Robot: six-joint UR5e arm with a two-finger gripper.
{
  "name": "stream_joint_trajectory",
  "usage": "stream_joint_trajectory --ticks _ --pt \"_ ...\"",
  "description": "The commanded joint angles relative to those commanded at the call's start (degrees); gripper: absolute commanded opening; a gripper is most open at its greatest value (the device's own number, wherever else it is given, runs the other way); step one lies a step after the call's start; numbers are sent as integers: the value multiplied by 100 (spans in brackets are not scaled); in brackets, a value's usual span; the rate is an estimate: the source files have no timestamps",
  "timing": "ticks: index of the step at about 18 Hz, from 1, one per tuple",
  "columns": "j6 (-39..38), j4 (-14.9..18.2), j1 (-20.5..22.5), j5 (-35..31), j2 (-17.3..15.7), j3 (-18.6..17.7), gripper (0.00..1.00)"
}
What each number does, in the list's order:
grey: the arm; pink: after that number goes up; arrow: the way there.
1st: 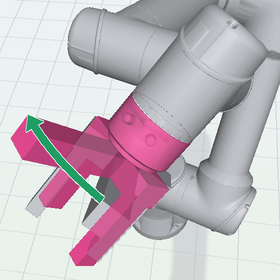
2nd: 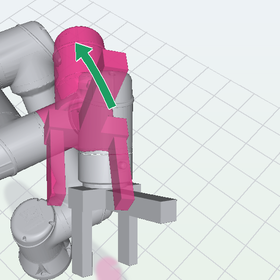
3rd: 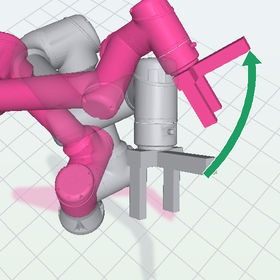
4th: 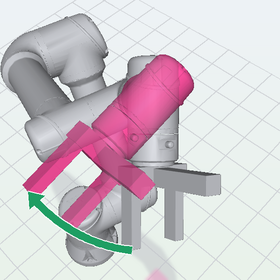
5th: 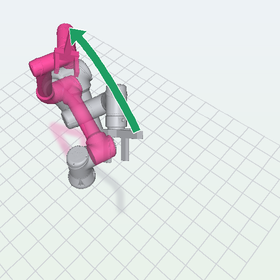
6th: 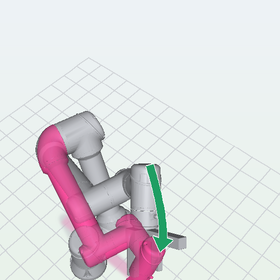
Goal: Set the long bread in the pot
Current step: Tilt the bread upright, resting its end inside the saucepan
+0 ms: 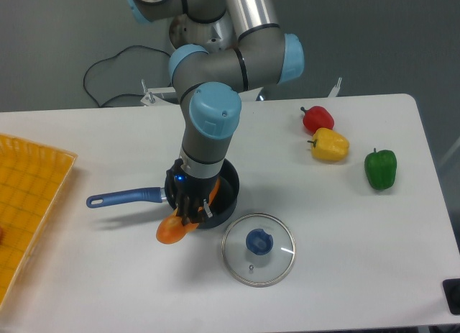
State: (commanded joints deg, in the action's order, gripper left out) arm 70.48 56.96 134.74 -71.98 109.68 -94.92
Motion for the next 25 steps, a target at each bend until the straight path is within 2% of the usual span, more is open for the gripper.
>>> stream_joint_trajectory --ticks 1,6,14,16,19,20,21,23,25 --pt "35 -27 0 0 18 0 48" --pt "44 -27 -18 -17 27 -9 56" --pt "36 -18 -18 -9 -26 0 60" --pt "44 26 0 -18 -139 0 63" --pt "-8 122 -17 -26 -421 -9 76" --pt "-43 149 -18 -44 -517 -9 84" --pt "-148 184 -26 -61 -597 -17 99" --pt "-604 228 -62 -289 -737 -122 100" --pt "-764 263 -70 -806 -834 -245 100"
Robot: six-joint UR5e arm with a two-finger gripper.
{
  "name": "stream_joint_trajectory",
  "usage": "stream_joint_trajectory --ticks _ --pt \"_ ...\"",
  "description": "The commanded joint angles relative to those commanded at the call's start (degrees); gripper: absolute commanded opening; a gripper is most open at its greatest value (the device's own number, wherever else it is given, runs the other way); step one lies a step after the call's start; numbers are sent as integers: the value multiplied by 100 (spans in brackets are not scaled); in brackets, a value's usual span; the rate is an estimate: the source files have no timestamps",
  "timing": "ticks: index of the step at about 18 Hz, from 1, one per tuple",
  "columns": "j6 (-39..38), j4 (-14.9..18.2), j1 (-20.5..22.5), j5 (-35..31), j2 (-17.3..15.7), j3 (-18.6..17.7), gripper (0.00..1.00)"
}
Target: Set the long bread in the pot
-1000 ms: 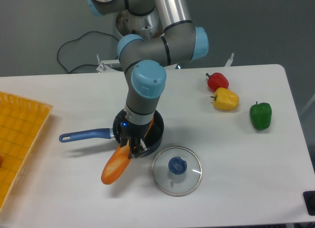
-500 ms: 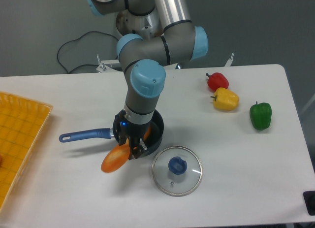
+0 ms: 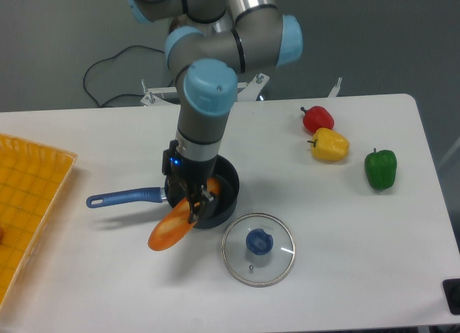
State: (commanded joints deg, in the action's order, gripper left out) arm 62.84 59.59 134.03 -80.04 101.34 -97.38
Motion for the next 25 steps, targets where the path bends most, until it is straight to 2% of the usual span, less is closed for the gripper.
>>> stream_joint_trajectory --ticks 2,4,12,14,19,23,25 --pt "-26 140 0 -484 -62 -53 100" --pt "-166 342 52 -583 -88 -45 100" --pt "-80 334 913 -926 -18 -80 100" --pt "139 334 1150 -926 -1 -71 100" --pt "772 317 1528 -926 280 -18 100" --pt "1711 308 1784 -908 535 96 100" --pt "1907 316 1846 -926 650 96 100"
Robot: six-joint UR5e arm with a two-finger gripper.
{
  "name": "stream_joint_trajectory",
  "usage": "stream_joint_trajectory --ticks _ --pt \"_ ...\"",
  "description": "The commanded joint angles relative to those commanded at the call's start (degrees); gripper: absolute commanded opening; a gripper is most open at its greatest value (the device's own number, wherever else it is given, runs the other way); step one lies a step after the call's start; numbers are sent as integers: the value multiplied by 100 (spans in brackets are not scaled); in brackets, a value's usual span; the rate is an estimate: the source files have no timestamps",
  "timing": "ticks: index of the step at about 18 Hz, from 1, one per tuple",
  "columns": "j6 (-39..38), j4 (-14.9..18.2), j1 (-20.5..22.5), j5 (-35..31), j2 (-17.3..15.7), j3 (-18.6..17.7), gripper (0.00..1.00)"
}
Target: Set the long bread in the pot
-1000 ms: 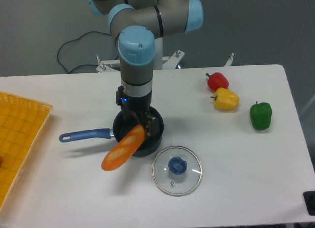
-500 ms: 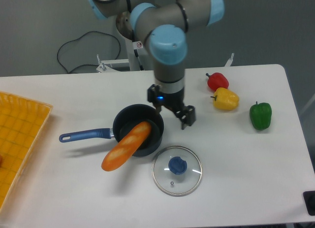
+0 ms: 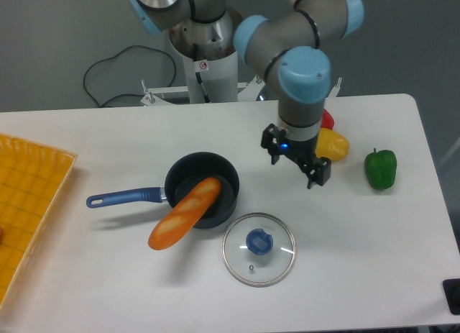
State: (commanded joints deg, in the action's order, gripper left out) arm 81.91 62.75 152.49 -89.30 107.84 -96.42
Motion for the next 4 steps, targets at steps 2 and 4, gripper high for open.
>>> stream_joint_trajectory --ticks 2,4 --pt "0 -9 44 9 44 0 100" --pt "0 -9 88 17 62 26 100"
